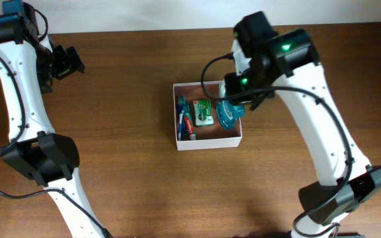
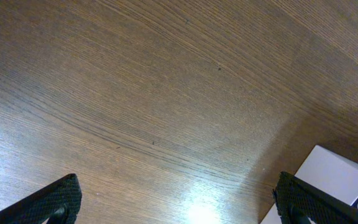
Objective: Pack container
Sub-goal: 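Lift the Listerine bottle and carry it over the white box, then lower the Listerine bottle into the box's right side and release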
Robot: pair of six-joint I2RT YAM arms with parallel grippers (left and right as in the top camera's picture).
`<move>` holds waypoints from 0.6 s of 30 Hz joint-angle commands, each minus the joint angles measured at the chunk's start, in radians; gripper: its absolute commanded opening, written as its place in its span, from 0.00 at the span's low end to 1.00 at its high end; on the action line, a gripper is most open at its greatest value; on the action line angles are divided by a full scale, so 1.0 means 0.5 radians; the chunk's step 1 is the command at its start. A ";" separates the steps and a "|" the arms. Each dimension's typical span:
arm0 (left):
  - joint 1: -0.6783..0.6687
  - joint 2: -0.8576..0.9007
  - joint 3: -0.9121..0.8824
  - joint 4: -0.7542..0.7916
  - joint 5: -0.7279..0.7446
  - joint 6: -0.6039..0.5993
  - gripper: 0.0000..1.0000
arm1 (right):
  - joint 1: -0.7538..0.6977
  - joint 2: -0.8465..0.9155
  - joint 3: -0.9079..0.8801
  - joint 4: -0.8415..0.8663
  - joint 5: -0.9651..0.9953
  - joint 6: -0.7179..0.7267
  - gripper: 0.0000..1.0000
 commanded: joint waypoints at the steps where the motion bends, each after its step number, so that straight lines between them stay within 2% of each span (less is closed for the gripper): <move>1: 0.005 -0.062 -0.011 -0.002 0.021 0.032 0.99 | 0.077 -0.005 0.045 0.022 0.262 0.221 0.15; 18: 0.005 -0.062 -0.011 -0.002 0.021 0.032 0.99 | 0.095 0.300 0.045 0.048 0.317 0.256 0.15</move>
